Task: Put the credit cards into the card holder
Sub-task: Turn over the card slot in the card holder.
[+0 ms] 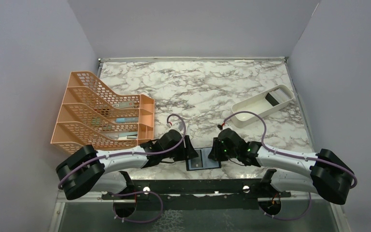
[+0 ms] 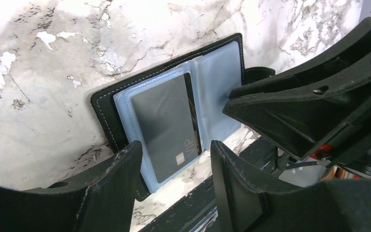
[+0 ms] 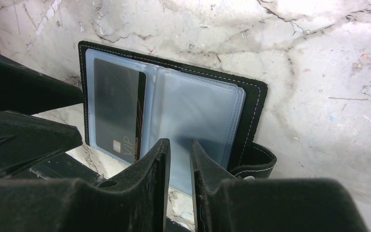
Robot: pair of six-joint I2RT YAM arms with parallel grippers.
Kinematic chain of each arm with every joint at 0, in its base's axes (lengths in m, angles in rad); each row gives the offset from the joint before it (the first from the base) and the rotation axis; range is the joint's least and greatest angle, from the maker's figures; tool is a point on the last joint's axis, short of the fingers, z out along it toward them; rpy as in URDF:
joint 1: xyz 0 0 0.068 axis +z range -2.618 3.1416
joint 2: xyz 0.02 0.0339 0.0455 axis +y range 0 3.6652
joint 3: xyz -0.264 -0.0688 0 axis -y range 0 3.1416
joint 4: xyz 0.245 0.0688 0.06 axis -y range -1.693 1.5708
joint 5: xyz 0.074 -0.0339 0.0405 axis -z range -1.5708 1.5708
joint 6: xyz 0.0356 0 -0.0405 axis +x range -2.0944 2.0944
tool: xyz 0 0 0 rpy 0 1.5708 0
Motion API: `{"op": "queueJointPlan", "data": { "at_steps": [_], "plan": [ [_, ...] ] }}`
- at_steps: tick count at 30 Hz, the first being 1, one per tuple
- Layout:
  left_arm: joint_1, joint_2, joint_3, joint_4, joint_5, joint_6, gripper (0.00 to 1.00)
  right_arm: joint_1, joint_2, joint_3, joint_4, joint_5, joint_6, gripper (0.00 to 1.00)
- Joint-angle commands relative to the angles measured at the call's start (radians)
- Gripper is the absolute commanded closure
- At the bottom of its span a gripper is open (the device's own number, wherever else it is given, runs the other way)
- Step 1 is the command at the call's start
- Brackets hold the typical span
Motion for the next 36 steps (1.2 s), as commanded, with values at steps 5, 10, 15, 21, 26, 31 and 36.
{"op": "queueJointPlan", "data": {
  "at_steps": [5,10,15,21,26,31,36],
  "plan": [
    [-0.006,0.047,0.009,0.055,0.000,-0.004,0.43,0.005,-0.004,-0.012,0.014,0.021,-0.007,0.74],
    [-0.005,0.072,0.011,0.053,-0.004,-0.003,0.43,0.005,-0.009,-0.014,0.013,0.022,-0.008,0.74],
    [-0.005,0.081,0.013,0.057,-0.007,-0.004,0.43,0.005,-0.003,-0.023,0.025,0.028,-0.007,0.74],
    [-0.005,0.082,0.002,0.165,0.057,-0.024,0.43,0.004,0.036,-0.050,0.069,0.006,0.009,0.75],
    [-0.007,0.082,0.017,0.181,0.088,-0.027,0.43,0.005,0.054,-0.063,0.097,-0.006,0.016,0.75],
    [-0.009,0.064,0.021,0.184,0.093,-0.032,0.43,0.005,0.058,-0.064,0.102,-0.005,0.017,0.75],
    [-0.013,0.042,0.025,0.192,0.092,-0.033,0.43,0.005,0.058,-0.056,0.095,0.002,0.012,0.75]
  ]
}}
